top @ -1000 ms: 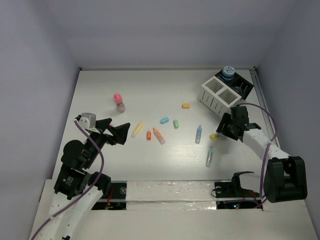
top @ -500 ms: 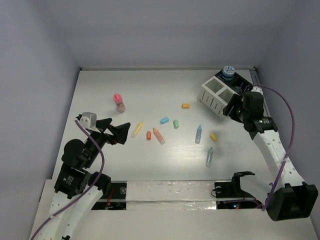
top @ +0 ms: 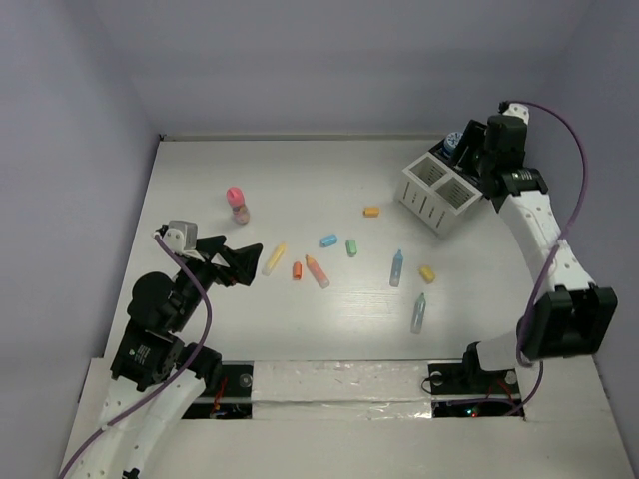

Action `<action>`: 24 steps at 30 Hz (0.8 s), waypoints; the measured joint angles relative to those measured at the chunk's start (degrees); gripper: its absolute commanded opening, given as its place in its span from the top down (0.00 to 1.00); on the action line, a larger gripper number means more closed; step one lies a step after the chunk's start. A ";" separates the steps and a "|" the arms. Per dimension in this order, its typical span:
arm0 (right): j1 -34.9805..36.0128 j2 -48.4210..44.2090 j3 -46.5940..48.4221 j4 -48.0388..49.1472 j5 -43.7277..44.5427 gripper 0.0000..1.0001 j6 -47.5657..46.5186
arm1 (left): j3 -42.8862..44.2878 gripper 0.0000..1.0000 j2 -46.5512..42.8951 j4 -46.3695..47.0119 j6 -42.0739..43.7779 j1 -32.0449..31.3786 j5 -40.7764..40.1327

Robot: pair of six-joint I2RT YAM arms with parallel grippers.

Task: Sort the stationery into containers
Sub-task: Place the stationery in the storage box.

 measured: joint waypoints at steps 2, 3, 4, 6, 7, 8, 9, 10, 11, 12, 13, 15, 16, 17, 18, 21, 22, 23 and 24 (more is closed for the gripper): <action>-1.03 5.11 3.19 1.60 1.92 0.63 -1.49 | 0.00 0.01 0.00 0.00 0.00 0.00 -0.02; -1.75 7.54 4.57 2.21 2.97 0.63 -2.27 | 0.00 0.01 0.00 0.00 0.00 0.00 -0.02; -2.60 9.62 5.73 2.43 3.72 0.63 -2.91 | 0.00 0.01 0.02 0.00 0.04 0.00 -0.04; -4.46 13.44 8.07 2.58 4.63 0.63 -3.78 | 0.00 0.01 0.04 0.00 0.13 0.00 -0.04; -5.42 14.99 8.90 2.71 4.98 0.63 -4.13 | 0.00 0.01 0.11 0.00 0.17 0.00 -0.04; -6.34 16.28 9.46 2.78 5.22 0.63 -4.50 | 0.00 0.01 0.15 0.00 0.17 0.00 -0.04; -7.19 17.38 9.79 2.73 5.35 0.63 -4.74 | 0.00 0.01 0.24 0.00 0.17 0.00 -0.07; -7.89 18.25 10.05 2.58 5.55 0.63 -4.92 | 0.00 0.01 0.33 0.00 0.17 0.00 -0.07; -8.57 18.97 10.36 2.43 5.66 0.63 -4.98 | 0.00 0.01 0.37 0.00 0.17 0.00 -0.09; -9.16 19.58 10.62 2.47 5.66 0.63 -5.07 | 0.00 0.01 0.39 0.00 0.20 0.00 -0.11; -9.77 20.13 10.80 2.49 5.49 0.63 -5.07 | 0.00 0.01 0.39 0.00 0.20 0.00 -0.15; -10.82 20.79 10.80 2.56 4.92 0.63 -5.07 | 0.00 0.01 0.44 0.00 0.20 0.00 -0.20; -11.19 21.11 10.80 2.60 4.74 0.63 -5.05 | 0.00 0.01 0.44 0.00 0.20 0.00 -0.22; -11.54 21.49 10.84 2.67 4.42 0.62 -5.05 | 0.00 0.01 0.50 0.00 0.20 0.00 -0.22; -11.82 21.86 10.91 2.69 4.13 0.62 -5.05 | 0.00 0.01 0.55 0.00 0.20 0.00 -0.22; -12.00 22.95 10.93 2.84 3.17 0.61 -5.01 | 0.00 0.01 0.76 0.00 0.20 0.00 -0.24; -12.00 23.39 10.95 2.86 2.71 0.60 -4.98 | 0.00 0.01 0.83 0.00 0.20 0.00 -0.24; -12.00 23.76 11.08 2.82 2.34 0.60 -4.96 | 0.00 0.01 0.94 0.00 0.20 0.00 -0.24; -12.00 24.24 11.34 2.78 1.97 0.60 -4.92 | 0.00 0.01 1.03 0.00 0.20 0.00 -0.24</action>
